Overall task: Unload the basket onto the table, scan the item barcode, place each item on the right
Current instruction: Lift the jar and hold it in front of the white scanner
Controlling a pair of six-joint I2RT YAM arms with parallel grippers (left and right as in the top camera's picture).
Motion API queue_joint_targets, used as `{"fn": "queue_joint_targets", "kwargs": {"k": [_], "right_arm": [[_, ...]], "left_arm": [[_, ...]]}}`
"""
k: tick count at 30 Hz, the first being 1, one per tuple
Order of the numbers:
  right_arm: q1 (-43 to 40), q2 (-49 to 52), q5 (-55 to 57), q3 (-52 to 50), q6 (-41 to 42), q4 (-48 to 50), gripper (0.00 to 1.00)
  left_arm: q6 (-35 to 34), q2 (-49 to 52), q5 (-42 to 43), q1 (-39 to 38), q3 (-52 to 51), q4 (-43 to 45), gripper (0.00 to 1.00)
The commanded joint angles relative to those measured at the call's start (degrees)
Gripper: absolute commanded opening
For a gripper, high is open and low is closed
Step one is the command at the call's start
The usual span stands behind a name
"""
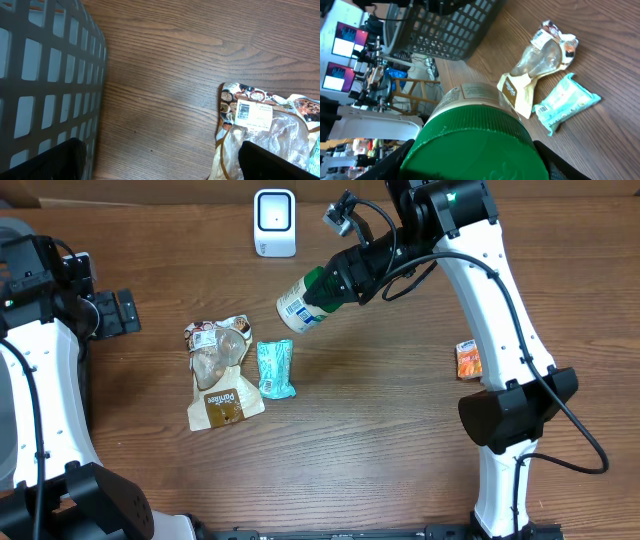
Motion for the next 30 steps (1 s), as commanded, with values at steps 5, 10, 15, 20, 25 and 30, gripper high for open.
{"fn": "queue_joint_targets", "kwargs": {"k": [5,10,15,20,25,30], "right_arm": [[-0.02,-8.74,-4.68,1.73,-1.29,0.04,0.37],[0.00,-12.48,-4.59,1.73,-0.09,0.07,0.36],[0.00,-13.49,-1.86,1.68,4.09,0.90,0.30],[2.34,-13.00,18.73,-0.44,18.43,11.65,0.29],[8.98,-7.52,55.32,-1.42,23.82,29.99,0.30],[10.91,0.96,70.99,-1.42,16.44,49.09,0.30]], "left_arm": [[-0.76,-0.31,-0.35,0.63,-0.22,0.24,1.00],[-0.76,-0.31,-0.35,0.63,-0.22,0.24,0.99],[-0.76,-0.31,-0.35,0.63,-0.22,0.24,0.99],[-0.76,-0.31,-0.35,0.63,-0.22,0.24,1.00],[-0.76,-0.31,-0.35,0.63,-0.22,0.24,0.99],[-0.76,-0.31,-0.37,0.63,-0.22,0.26,1.00]]}}
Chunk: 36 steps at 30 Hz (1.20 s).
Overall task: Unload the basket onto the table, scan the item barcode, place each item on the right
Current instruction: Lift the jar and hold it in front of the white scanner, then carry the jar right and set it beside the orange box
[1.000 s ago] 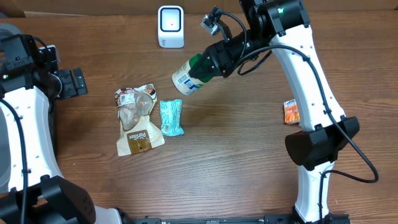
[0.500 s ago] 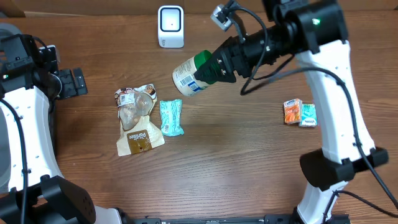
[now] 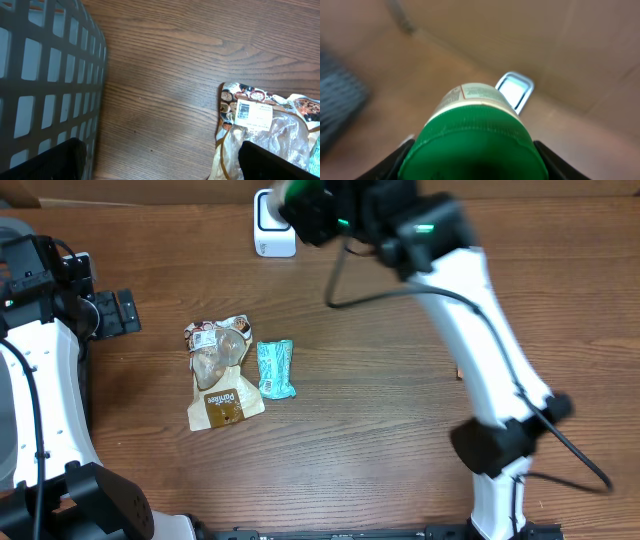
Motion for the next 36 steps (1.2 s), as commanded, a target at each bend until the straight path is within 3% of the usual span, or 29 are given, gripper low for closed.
{"fn": "queue_joint_targets", "kwargs": {"k": [1,5,12,19,30,36], "right_arm": [[0.37,7.52,19.08,-0.09,-8.50,11.54,0.30],[0.35,14.23,19.02,-0.09,-25.35,24.30,0.35],[0.35,23.67,18.75,-0.09,-40.02,41.62,0.39],[0.35,28.85,16.81,-0.09,-40.76,48.87,0.38],[0.28,29.33,16.87,-0.07,-40.79,47.56,0.37],[0.63,24.59,14.82,-0.07,-38.82,43.47,0.34]], "left_arm": [[-0.76,-0.31,-0.37,0.63,-0.22,0.26,1.00],[-0.76,-0.31,-0.37,0.63,-0.22,0.26,1.00],[-0.76,-0.31,-0.37,0.63,-0.22,0.26,0.99],[-0.76,-0.31,-0.37,0.63,-0.22,0.26,1.00],[-0.76,-0.31,-0.37,0.61,-0.22,0.26,0.99],[-0.76,-0.31,-0.39,0.63,-0.22,0.28,1.00]]}}
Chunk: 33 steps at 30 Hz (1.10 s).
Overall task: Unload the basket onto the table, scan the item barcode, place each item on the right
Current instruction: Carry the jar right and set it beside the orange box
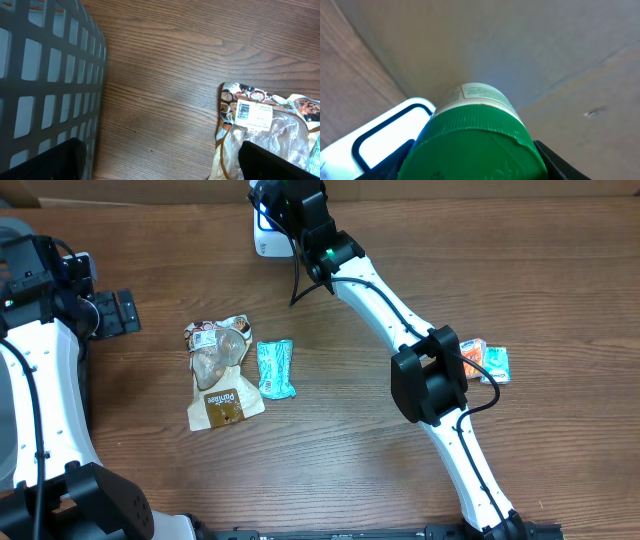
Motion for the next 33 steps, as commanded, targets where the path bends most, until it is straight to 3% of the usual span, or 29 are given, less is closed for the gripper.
{"fn": "queue_joint_targets", "kwargs": {"k": [1,9,13,21,25,33], "right_arm": [[0.20,-6.97,-2.69,0.63,3.39,-3.32,0.34],[-0.20,-24.68,-6.12,0.63,25.94,-29.81,0.35],[-1.55,-33.86,-6.34,0.63,39.06,-50.66,0.35],[-9.64,-34.75,-6.32,0.61,45.29,-77.85,0.39],[-15.41,-30.69,-8.70,-1.25,45.24,-81.94,0.39],[-24.55,-26.49,-12.76,-16.50,45.24,-75.71,0.39]], "left_arm": [[-0.76,-0.31,-0.35,0.63,-0.22,0.24,1.00],[-0.76,-0.31,-0.37,0.63,-0.22,0.26,1.00],[-0.76,-0.31,-0.35,0.63,-0.22,0.24,1.00],[-0.76,-0.31,-0.35,0.63,-0.22,0.24,1.00],[-0.76,-0.31,-0.35,0.63,-0.22,0.26,0.99],[-0.76,-0.31,-0.35,0.63,-0.22,0.24,1.00]]}}
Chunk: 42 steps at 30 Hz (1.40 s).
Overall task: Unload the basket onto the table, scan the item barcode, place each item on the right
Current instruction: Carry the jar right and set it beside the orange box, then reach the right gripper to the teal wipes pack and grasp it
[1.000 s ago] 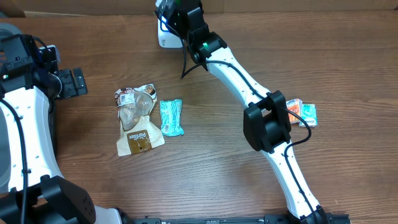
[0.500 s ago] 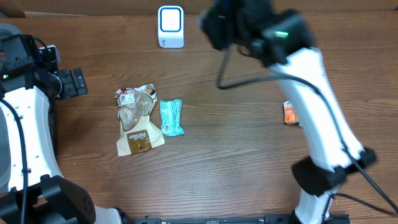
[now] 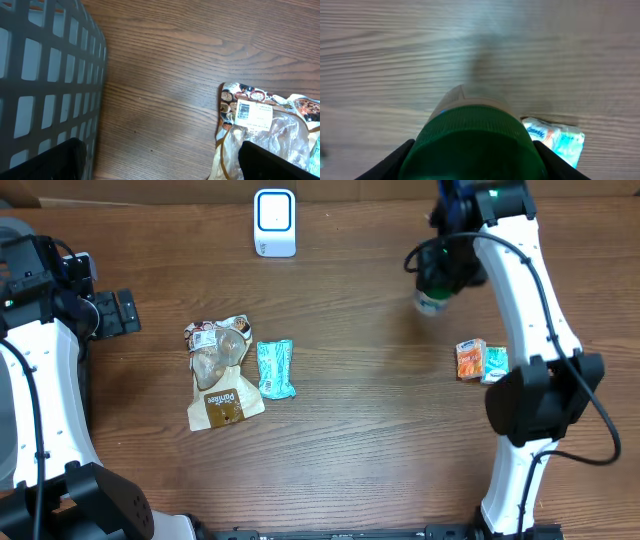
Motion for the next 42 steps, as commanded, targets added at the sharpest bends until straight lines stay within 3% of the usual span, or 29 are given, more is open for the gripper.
{"fn": "queue_joint_targets", "kwargs": {"k": [1,11,13,15,23,25,27,32,36,42], "right_arm": [[-3.06,-0.39,-1.81,-7.43,0.68,3.91,0.39],[-5.53,-0.42,-1.16,-22.05,0.63,14.69,0.41],[-5.75,-0.39,-1.14,-22.91,0.63,15.32,0.59],[-5.90,-0.42,-1.16,-22.84,0.63,15.28,0.70],[-5.92,-0.42,-1.42,-12.85,0.46,6.82,0.83],[-5.66,-0.44,-3.02,-8.02,0.48,2.78,0.83],[-4.55,-0.44,-11.96,-1.31,1.09,-2.08,0.82],[-1.05,-0.35,-31.43,0.35,0.81,-1.07,0.79],[4.48,-0.31,-29.46,-3.37,0.81,7.19,0.76],[14.58,-0.31,-20.48,-10.56,-1.09,20.48,0.59]], "left_arm": [[-0.76,-0.31,-0.35,0.63,-0.22,0.26,1.00],[-0.76,-0.31,-0.35,0.63,-0.22,0.26,1.00],[-0.76,-0.31,-0.37,0.63,-0.22,0.26,0.99],[-0.76,-0.31,-0.35,0.63,-0.22,0.26,0.99],[-0.76,-0.31,-0.35,0.63,-0.22,0.26,0.99],[-0.76,-0.31,-0.35,0.63,-0.22,0.26,0.99],[-0.76,-0.31,-0.37,0.63,-0.22,0.26,1.00],[-0.76,-0.31,-0.35,0.63,-0.22,0.26,1.00],[-0.76,-0.31,-0.35,0.63,-0.22,0.26,1.00],[-0.76,-0.31,-0.35,0.63,-0.20,0.24,0.99]]}}
